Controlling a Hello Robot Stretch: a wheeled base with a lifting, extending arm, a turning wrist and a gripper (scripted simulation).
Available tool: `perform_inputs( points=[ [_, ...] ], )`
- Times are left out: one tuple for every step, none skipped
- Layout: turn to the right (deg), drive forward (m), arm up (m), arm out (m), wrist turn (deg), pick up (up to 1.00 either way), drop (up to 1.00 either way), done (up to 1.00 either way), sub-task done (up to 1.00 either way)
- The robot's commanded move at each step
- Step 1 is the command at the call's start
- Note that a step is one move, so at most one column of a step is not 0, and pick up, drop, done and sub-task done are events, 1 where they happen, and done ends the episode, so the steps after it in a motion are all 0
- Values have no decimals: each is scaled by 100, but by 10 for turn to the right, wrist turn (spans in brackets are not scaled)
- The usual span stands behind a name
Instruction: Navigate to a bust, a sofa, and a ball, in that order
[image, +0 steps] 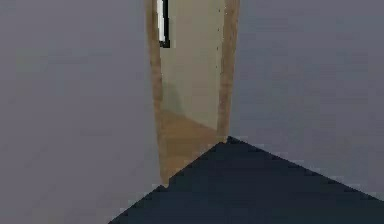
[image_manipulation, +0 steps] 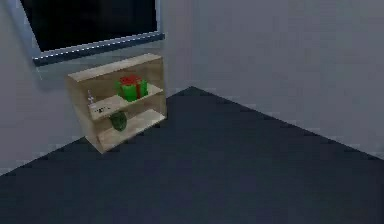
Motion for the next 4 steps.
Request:
perform_inputs(
  points=[
    [-330,0,0,0,0,0,0,0,0],
    [0,60,0,0,0,0,0,0,0],
    [-450,0,0,0,0,0,0,0,0],
    [-450,0,0,0,0,0,0,0,0]
  ],
)
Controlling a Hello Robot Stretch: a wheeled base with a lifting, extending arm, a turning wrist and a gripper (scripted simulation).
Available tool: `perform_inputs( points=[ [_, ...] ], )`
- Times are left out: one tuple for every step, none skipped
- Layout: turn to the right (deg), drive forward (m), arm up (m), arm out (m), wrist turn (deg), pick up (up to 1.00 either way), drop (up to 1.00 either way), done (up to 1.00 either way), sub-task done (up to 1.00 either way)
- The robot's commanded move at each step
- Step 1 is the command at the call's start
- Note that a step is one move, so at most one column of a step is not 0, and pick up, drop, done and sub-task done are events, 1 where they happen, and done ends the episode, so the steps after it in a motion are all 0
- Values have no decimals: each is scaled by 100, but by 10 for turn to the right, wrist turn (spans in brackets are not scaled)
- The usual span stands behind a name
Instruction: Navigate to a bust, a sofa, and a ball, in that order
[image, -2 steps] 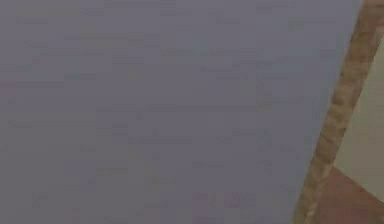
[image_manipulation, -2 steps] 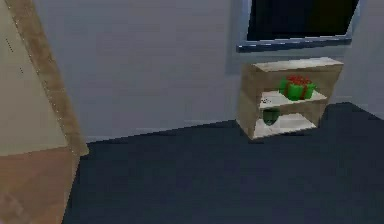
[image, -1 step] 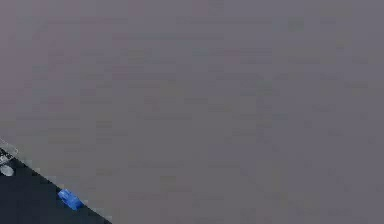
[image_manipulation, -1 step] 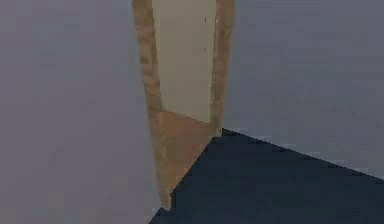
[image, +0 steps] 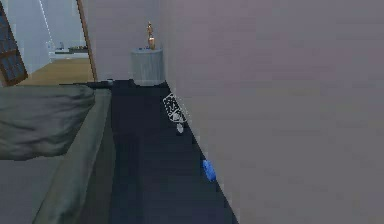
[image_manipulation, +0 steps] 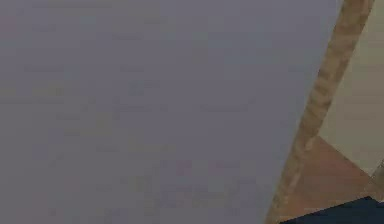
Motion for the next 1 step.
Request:
perform_inputs(
  points=[
    [-120,0,0,0,0,0,0,0,0]
  ],
)
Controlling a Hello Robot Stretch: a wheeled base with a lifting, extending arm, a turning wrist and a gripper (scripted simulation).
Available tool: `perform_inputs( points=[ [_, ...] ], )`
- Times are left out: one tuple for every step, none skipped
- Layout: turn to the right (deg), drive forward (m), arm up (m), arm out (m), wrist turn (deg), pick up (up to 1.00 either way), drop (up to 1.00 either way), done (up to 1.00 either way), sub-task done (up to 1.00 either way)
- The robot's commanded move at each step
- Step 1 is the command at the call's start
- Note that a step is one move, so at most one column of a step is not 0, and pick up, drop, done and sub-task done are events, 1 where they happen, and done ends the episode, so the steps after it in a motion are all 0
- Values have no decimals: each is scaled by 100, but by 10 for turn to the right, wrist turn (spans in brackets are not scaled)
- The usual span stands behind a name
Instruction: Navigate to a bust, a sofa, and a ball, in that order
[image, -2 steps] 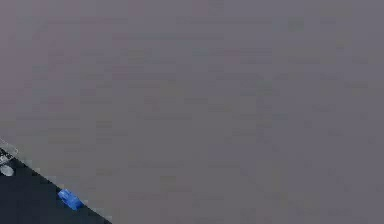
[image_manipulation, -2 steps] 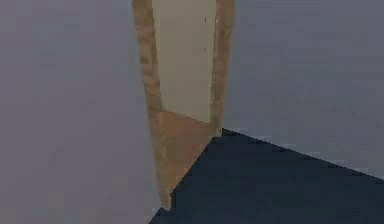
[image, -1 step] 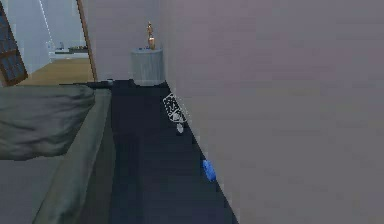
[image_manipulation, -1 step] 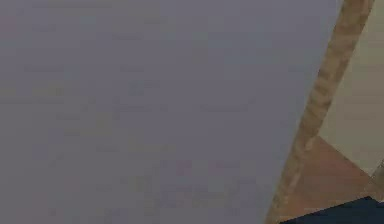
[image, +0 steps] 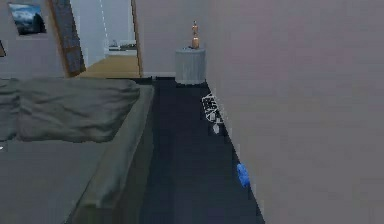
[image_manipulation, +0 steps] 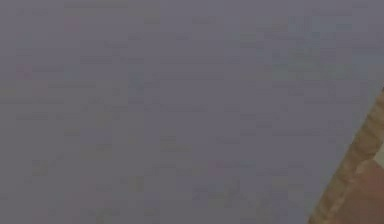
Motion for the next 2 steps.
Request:
perform_inputs(
  points=[
    [0,60,0,0,0,0,0,0,0],
    [-30,0,0,0,0,0,0,0,0]
  ],
)
